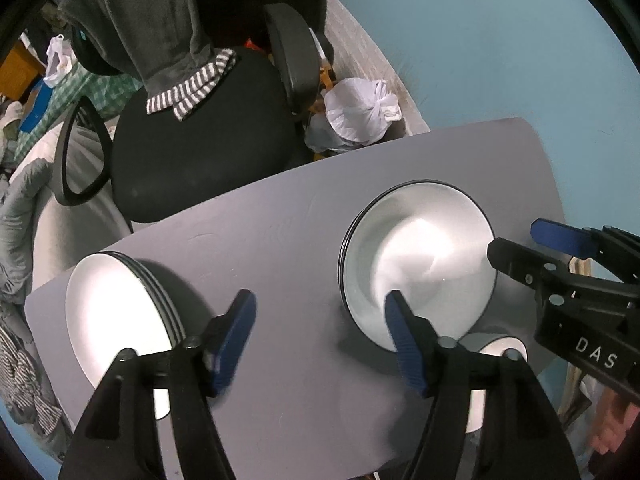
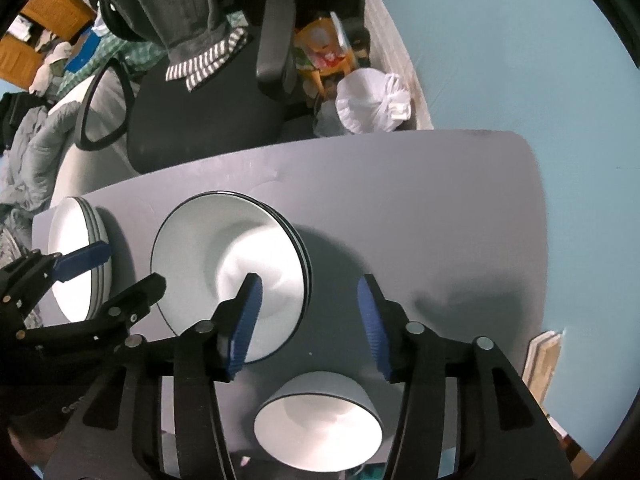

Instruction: Organize plates and bowls

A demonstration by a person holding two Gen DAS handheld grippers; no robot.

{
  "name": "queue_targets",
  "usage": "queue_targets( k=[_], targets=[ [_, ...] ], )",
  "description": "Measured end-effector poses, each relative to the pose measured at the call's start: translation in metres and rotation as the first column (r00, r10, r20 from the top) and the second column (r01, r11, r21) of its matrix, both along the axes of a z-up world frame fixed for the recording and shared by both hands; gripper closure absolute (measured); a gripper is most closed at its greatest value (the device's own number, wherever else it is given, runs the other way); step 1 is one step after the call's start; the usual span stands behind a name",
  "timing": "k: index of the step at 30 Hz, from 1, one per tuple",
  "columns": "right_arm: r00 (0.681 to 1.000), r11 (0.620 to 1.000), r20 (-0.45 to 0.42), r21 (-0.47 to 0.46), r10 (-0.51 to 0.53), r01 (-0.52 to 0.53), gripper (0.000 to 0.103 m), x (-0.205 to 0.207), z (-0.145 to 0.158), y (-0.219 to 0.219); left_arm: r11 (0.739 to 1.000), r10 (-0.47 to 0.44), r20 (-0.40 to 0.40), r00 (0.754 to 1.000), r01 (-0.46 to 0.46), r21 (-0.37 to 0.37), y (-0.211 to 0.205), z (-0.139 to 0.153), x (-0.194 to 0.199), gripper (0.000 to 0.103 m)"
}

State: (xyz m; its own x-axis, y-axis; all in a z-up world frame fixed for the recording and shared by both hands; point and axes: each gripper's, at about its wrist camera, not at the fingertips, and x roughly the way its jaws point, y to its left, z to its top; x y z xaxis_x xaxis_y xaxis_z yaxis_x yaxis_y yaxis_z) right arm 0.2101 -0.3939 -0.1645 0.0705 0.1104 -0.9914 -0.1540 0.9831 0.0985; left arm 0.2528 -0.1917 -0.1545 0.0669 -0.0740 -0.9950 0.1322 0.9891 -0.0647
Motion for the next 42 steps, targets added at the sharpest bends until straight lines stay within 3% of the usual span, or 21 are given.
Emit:
queue_targets(
  k=[23,37,42],
  targets=[
    [0.99,0.998,0.132,-0.017,-0.059,0.062,0.043,-0.047,0.069,-0.005,0.994,0.025,0.132,0.991,-0.011,-0.106,0.016,0.075,-0.04,0.026],
    [0.968,0.987,0.202,-0.039,-0.146,0.157,0.042,-0.085,0.095,-0.022,0.993,-0.059,0.198,0.979,0.079,-0.093,0.015,0.098,-0.068,0.026],
    [0.958,0.983,0.236,-0.045,-0.163,0.178,0.042,-0.097,0.102,-0.022,0.986,-0.066,0.234,0.97,0.099,-0.134,0.016,0.107,-0.076,0.026]
  ],
)
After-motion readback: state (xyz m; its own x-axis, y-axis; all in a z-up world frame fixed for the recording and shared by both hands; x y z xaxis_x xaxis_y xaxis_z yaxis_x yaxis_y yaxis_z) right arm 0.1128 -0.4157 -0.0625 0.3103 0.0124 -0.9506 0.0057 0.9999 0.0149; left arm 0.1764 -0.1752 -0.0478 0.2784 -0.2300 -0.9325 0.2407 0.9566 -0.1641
